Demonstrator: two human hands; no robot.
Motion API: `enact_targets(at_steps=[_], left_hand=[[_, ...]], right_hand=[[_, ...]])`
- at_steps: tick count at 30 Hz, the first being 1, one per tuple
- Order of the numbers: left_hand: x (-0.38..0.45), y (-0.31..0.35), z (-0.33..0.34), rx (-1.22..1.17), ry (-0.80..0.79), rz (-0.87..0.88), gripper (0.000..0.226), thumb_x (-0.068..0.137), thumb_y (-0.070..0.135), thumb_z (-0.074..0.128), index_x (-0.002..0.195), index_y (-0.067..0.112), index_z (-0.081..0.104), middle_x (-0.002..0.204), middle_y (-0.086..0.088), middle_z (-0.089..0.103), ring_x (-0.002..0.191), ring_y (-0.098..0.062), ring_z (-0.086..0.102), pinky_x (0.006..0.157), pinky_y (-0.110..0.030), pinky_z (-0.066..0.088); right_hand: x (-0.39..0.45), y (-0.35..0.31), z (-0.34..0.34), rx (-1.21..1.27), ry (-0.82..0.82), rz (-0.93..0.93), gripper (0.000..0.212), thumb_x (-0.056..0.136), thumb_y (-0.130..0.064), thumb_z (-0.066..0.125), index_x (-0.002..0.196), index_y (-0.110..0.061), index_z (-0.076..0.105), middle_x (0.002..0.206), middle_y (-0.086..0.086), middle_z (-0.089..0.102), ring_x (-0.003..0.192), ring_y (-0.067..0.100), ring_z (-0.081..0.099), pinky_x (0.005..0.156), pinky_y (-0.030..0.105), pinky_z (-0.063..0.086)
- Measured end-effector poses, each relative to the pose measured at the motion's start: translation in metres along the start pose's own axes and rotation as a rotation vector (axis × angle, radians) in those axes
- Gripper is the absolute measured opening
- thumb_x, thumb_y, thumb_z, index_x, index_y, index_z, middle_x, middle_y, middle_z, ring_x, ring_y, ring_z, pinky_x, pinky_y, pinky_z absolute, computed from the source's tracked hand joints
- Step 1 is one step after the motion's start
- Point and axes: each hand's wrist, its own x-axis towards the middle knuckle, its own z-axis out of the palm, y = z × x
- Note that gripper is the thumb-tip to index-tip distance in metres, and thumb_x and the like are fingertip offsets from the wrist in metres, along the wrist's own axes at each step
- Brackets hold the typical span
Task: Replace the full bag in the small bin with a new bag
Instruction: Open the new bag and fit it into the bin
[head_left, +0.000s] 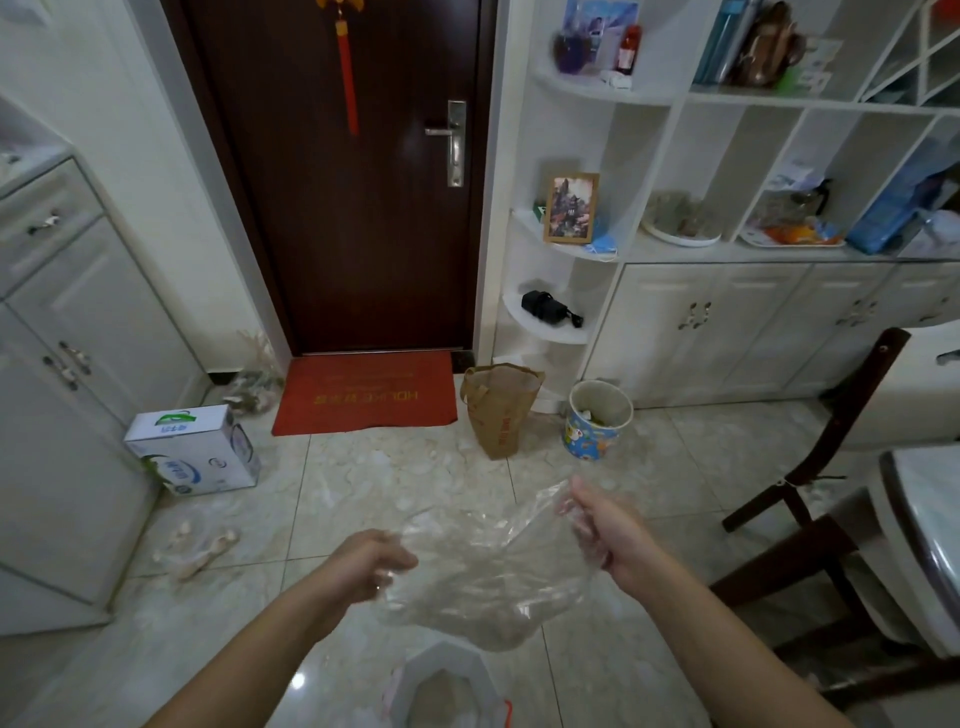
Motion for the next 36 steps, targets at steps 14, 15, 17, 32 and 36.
enact_targets(at_steps=[14,15,17,32,36], left_hand=[[0.002,0.044,0.06,0.391,0.156,0.475,0.016,0.086,0.014,0.066,0.073,0.015,0.058,0.067,-0.004,0.062,0.057,-0.016,0.061,0.049,-0.028,0.049],[0.004,0.039,0.055,0.411,0.197,0.461,0.017,0.086,0.016,0.067,0.073,0.015,0.056,0.068,-0.003,0.061,0.058,-0.016,0.059,0.05,-0.029,0.047],[0.011,0.031,0.044,0.485,0.276,0.432,0.019,0.086,0.02,0.069,0.072,0.016,0.056,0.071,-0.003,0.062,0.063,-0.016,0.058,0.056,-0.03,0.045],[0.016,0.003,0.003,0.9,0.239,0.061,0.029,0.085,-0.001,0.061,0.111,0.014,0.059,0.098,-0.004,0.057,0.072,-0.02,0.063,0.054,-0.025,0.057],[0.024,-0.003,-0.008,0.418,0.227,-0.028,0.009,0.087,0.007,0.064,0.084,-0.001,0.068,0.061,-0.009,0.057,0.043,-0.015,0.048,0.038,-0.022,0.034]], right_hand=[[-0.023,-0.015,0.014,-0.758,-0.42,-0.228,0.046,0.062,-0.005,0.082,0.1,-0.024,0.067,0.087,0.0,0.063,0.071,0.013,0.057,0.058,0.025,0.045],[-0.018,-0.01,0.009,-0.881,-0.307,-0.272,0.042,0.065,-0.004,0.08,0.099,-0.024,0.067,0.088,-0.002,0.063,0.075,0.013,0.06,0.061,0.023,0.047],[-0.009,0.001,0.002,-1.139,-0.022,-0.348,0.028,0.075,-0.006,0.067,0.096,-0.025,0.068,0.09,-0.004,0.064,0.085,0.017,0.064,0.064,0.022,0.045],[0.007,0.019,-0.009,-0.662,0.125,-0.109,0.014,0.081,0.002,0.061,0.079,-0.009,0.068,0.071,0.009,0.068,0.054,0.016,0.064,0.047,0.019,0.044],[0.016,0.034,-0.018,-1.084,0.294,-0.258,0.019,0.077,-0.01,0.066,0.095,-0.017,0.063,0.09,0.005,0.068,0.083,0.024,0.066,0.06,0.024,0.044]])
